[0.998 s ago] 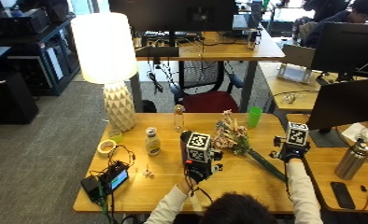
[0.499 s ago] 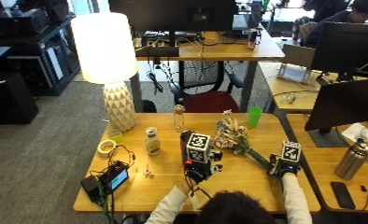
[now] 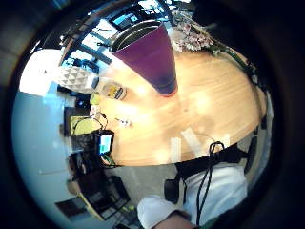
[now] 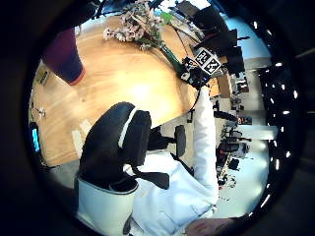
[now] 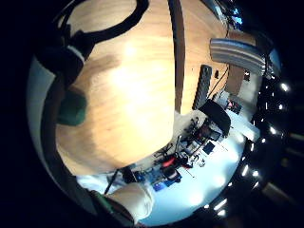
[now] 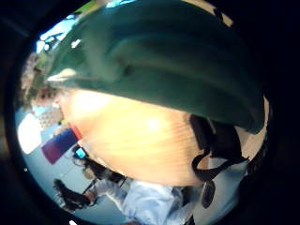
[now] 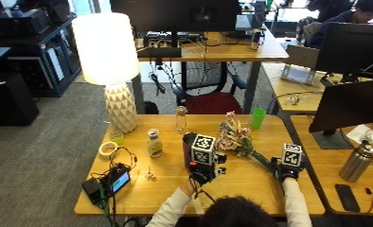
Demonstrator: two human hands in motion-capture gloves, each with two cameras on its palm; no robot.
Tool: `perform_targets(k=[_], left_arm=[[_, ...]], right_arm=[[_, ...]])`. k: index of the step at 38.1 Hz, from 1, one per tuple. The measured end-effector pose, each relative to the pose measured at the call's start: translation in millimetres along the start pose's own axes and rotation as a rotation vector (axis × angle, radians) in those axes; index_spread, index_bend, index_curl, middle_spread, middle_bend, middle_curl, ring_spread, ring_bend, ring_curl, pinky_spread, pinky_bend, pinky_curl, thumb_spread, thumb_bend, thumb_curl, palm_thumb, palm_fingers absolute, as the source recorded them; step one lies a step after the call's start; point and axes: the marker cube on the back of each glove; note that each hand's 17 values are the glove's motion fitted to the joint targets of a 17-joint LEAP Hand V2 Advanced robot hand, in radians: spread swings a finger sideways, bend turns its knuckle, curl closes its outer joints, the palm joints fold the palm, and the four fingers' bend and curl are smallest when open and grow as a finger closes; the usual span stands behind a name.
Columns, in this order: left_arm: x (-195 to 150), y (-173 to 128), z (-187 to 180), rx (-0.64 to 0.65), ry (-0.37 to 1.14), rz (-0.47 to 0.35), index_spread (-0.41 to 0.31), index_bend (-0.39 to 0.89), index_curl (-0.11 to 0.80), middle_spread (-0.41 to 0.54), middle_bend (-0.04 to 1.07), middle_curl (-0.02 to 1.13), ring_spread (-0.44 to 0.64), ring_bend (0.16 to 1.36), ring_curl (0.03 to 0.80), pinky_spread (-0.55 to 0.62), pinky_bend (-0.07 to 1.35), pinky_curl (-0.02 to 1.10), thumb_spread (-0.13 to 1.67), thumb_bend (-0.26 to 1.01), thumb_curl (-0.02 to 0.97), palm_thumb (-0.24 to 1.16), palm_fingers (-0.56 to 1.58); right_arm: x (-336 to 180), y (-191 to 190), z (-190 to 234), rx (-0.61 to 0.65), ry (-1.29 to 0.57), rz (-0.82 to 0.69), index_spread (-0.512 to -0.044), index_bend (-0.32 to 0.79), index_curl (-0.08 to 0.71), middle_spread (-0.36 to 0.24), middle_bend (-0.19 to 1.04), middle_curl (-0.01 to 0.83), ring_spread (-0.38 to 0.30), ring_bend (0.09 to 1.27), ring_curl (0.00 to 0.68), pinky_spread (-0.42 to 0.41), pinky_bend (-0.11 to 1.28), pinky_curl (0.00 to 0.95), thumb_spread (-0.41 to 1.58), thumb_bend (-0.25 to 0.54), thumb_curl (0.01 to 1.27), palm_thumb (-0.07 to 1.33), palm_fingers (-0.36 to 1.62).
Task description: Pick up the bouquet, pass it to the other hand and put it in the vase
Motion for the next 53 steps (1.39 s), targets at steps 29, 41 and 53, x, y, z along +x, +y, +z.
perform_targets(k=[29,41,53], left_arm=[[-0.9,-9.8,3.9,-0.07,0.045,-0.015,-0.056,0.18,0.399,0.107,0.15,0.26,0.19,0.48,0.306,0.31,0.23,0.35,1.12,-0.02,0.268,0.24,0.37],[-2.4,-29.4,-18.0,-0.061,0.15,-0.006,-0.047,0.15,0.372,0.115,0.16,0.27,0.18,0.51,0.313,0.3,0.27,0.36,1.13,-0.02,0.269,0.24,0.34],[9.1,-60.8,-69.3,0.062,0.521,0.059,-0.015,0.13,0.347,0.123,0.16,0.28,0.18,0.54,0.319,0.3,0.3,0.37,1.12,-0.02,0.271,0.24,0.31]], right_arm=[[1.3,-12.6,-12.4,0.519,-0.082,0.172,-0.198,0.35,0.4,-0.151,0.69,0.603,-0.208,0.85,0.523,-0.273,0.59,0.43,0.99,-0.079,0.41,0.88,1.56],[-40.7,-0.8,-72.3,0.786,-0.614,-0.117,-0.186,0.54,0.518,-0.146,0.79,0.64,-0.192,0.93,0.555,-0.258,0.67,0.476,1.04,0.015,0.4,0.93,1.48],[-54.8,-27.9,-120.6,0.823,-1.065,-0.297,-0.178,0.54,0.557,-0.143,0.84,0.647,-0.187,0.98,0.567,-0.253,0.72,0.501,0.98,-0.005,0.46,1.01,1.42]])
